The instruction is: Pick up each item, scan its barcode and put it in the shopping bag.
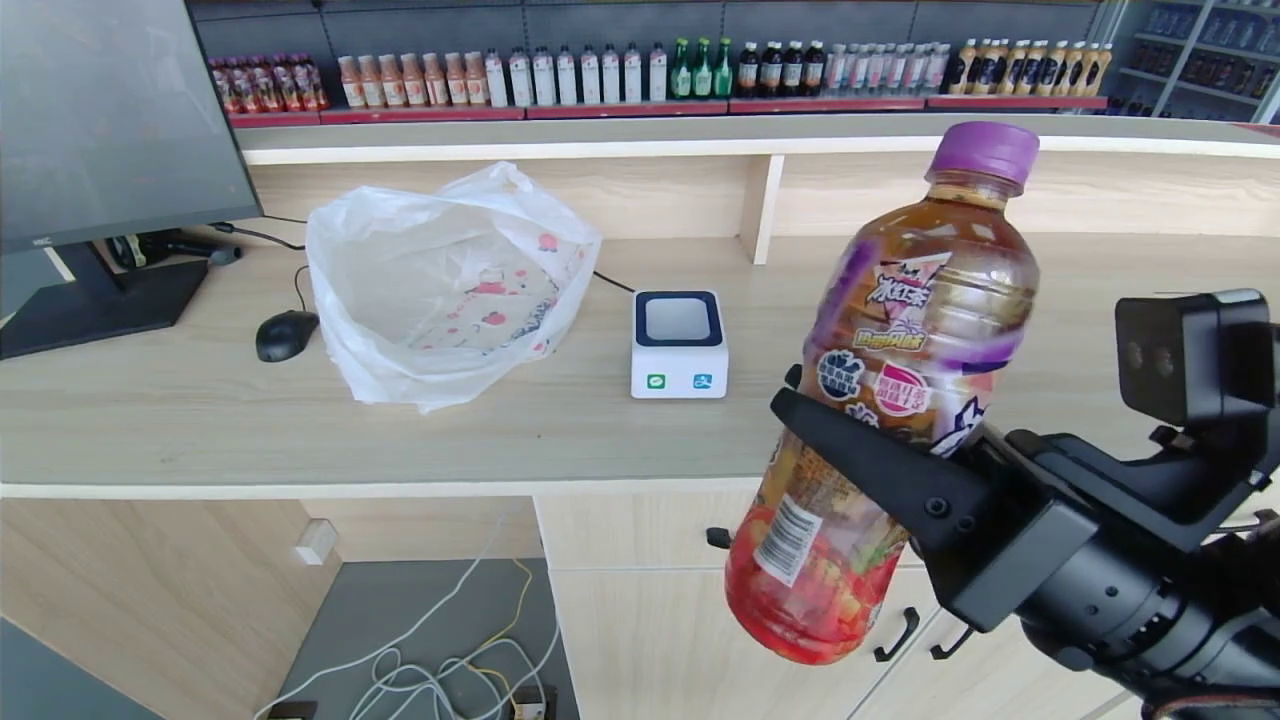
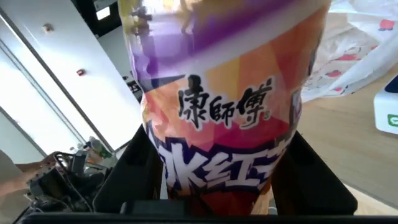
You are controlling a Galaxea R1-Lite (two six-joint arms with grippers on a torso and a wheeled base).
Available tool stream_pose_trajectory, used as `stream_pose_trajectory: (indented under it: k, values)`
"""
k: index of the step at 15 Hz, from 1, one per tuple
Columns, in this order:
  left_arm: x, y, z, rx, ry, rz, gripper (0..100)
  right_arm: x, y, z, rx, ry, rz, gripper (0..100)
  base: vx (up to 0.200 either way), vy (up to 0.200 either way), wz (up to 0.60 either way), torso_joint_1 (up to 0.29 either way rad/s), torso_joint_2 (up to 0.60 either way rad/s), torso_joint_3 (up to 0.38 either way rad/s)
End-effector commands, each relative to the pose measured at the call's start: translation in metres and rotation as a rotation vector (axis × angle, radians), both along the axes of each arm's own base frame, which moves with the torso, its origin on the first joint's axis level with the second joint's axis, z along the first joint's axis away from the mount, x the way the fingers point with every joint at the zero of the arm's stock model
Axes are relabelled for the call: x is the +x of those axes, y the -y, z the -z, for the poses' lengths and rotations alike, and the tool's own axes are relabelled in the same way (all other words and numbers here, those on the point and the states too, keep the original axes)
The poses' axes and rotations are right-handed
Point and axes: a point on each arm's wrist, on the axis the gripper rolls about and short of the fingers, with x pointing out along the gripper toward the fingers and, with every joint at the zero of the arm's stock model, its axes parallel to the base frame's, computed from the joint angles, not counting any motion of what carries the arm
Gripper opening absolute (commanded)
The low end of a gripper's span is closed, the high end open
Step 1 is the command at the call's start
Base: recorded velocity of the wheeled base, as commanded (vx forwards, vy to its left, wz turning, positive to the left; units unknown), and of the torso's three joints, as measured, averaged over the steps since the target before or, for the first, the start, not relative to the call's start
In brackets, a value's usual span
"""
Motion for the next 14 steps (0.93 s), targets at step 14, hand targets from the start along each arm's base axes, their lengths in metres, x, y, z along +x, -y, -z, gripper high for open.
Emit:
stream_pose_trajectory:
  k: [14]
  values:
    - [0.000,0.000,0.000,0.001,0.000,0.002,100,0.012,0.035,-0.013,-0.076,0.162,0.541,0,0.000,0.000,0.00,0.000,0.00,0.000]
